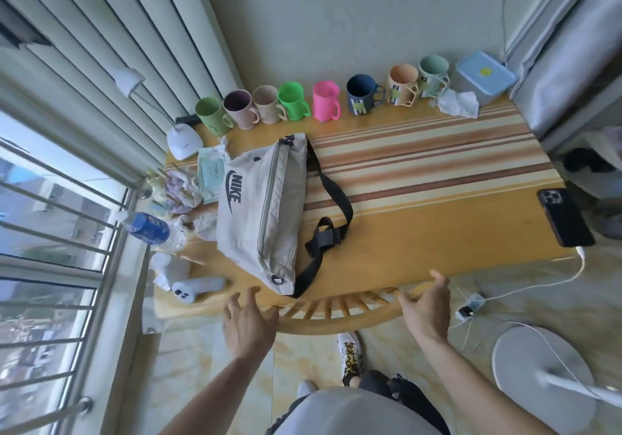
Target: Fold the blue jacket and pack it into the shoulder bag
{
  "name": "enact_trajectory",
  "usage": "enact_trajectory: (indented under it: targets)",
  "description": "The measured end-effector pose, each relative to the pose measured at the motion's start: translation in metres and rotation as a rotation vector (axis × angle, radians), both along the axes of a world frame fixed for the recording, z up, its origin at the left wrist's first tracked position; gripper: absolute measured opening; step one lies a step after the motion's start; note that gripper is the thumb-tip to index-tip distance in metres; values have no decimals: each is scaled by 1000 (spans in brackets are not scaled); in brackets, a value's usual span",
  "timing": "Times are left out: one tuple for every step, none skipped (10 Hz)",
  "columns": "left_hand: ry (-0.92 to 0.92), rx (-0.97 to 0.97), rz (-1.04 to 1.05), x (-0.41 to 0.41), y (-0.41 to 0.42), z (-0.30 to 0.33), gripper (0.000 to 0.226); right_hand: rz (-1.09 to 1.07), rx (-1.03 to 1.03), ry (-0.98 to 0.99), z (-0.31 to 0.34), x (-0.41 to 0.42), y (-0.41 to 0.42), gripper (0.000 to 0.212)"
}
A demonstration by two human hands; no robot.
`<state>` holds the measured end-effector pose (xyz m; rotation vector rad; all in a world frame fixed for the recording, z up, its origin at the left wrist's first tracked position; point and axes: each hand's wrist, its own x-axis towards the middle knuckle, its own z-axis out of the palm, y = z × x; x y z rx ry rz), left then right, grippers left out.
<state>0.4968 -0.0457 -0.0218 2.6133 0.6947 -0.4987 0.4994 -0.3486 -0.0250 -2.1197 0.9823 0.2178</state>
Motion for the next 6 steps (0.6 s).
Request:
enact_trajectory:
  targets:
    - [-8,160,-448,-5,3,-1,52,463,-440,-95,-9,-17,5,25]
    - [94,166,-679,-10,-5,10,68,778,-533,-16,-14,-28,13,50]
    - [90,219,-862,-17,-11,21,83,913,-514,23,-15,-37,16,75]
    - [122,219,-863,-16,-11,23,84,942,-516,35,-5,-33,16,62]
    - [180,175,-828,-13,-14,30,60,966,-402,94,5,-24,10,44]
    - [198,160,-773,-7,-14,29,47,812,-113,7,31,-2,5,24]
